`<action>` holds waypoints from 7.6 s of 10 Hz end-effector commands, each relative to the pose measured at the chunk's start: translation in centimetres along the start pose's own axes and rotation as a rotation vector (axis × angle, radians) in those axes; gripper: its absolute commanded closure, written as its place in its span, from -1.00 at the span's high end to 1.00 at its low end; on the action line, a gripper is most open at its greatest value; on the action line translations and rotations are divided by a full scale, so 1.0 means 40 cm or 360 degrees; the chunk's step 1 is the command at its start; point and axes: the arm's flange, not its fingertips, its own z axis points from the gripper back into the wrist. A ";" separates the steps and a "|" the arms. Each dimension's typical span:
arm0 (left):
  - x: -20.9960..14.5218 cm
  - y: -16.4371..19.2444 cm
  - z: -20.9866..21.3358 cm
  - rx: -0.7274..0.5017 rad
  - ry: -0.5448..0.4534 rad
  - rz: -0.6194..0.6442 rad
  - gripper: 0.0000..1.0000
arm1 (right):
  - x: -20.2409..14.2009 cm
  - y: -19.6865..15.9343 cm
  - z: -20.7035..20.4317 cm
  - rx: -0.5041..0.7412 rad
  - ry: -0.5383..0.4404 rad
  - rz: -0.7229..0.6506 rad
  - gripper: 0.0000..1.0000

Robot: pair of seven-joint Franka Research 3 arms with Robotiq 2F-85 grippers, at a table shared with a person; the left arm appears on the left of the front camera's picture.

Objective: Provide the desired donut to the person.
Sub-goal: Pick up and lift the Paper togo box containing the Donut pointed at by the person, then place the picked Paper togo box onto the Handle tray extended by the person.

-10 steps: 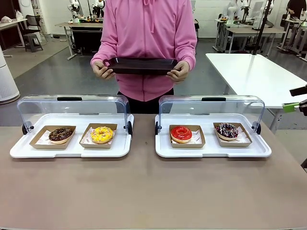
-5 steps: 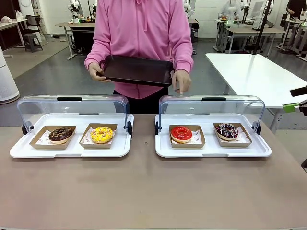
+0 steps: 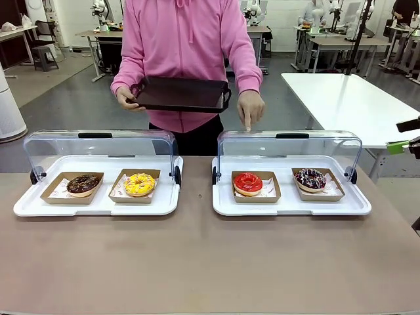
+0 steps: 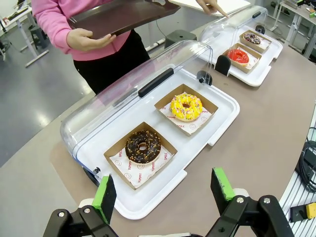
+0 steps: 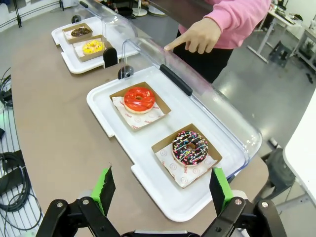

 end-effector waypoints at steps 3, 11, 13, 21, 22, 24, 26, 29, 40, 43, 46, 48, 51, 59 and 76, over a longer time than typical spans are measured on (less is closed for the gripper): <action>0.000 0.001 -0.002 -0.0007 -0.0010 0.0010 1.00 | 0.005 -0.001 -0.004 0.0005 -0.0024 -0.0044 1.00; 0.000 0.001 -0.002 -0.0007 -0.0010 0.0010 1.00 | 0.005 -0.001 -0.004 0.0005 -0.0024 -0.0044 1.00; 0.000 0.001 -0.002 -0.0007 -0.0010 0.0010 1.00 | 0.000 0.000 -0.001 0.0000 0.0001 -0.0001 1.00; 0.000 0.001 -0.002 -0.0007 -0.0010 0.0010 1.00 | 0.261 0.333 -0.587 0.0198 0.0871 0.1066 1.00; 0.000 0.001 -0.002 -0.0007 -0.0010 0.0010 1.00 | 0.229 0.345 -0.634 0.0194 0.0905 0.1104 1.00; 0.000 0.001 -0.002 -0.0007 -0.0010 0.0010 1.00 | 0.173 0.327 -0.690 0.0191 0.0917 0.1135 1.00; 0.000 0.001 -0.002 -0.0007 -0.0010 0.0010 1.00 | 0.182 0.311 -0.635 0.0360 0.0759 0.1070 1.00; 0.000 0.001 -0.002 -0.0007 -0.0010 0.0010 1.00 | 0.161 0.329 -0.690 0.0236 0.0915 0.1146 1.00; 0.000 0.001 -0.002 -0.0007 -0.0010 0.0010 1.00 | 0.126 0.225 -0.879 0.0391 0.1038 0.1098 1.00; 0.000 0.001 -0.002 -0.0007 -0.0010 0.0010 1.00 | 0.119 0.218 -0.884 0.0381 0.1066 0.1112 -0.12; 0.000 0.001 -0.002 -0.0007 -0.0010 0.0010 1.00 | 0.106 0.204 -0.910 0.0408 0.1131 0.1119 -1.00; 0.000 0.001 -0.002 -0.0007 -0.0010 0.0010 1.00 | 0.103 0.203 -0.909 0.0446 0.1157 0.1118 -0.90; 0.000 0.001 -0.002 -0.0007 -0.0010 0.0010 1.00 | 0.105 0.206 -0.905 0.0467 0.1153 0.1127 -1.00; 0.000 0.001 -0.002 -0.0007 -0.0010 0.0010 1.00 | 0.114 0.304 -0.599 0.0416 0.1089 0.1165 -1.00; 0.000 0.001 -0.002 -0.0007 -0.0010 0.0010 1.00 | 0.338 0.407 -0.230 0.0361 0.0774 0.1455 -1.00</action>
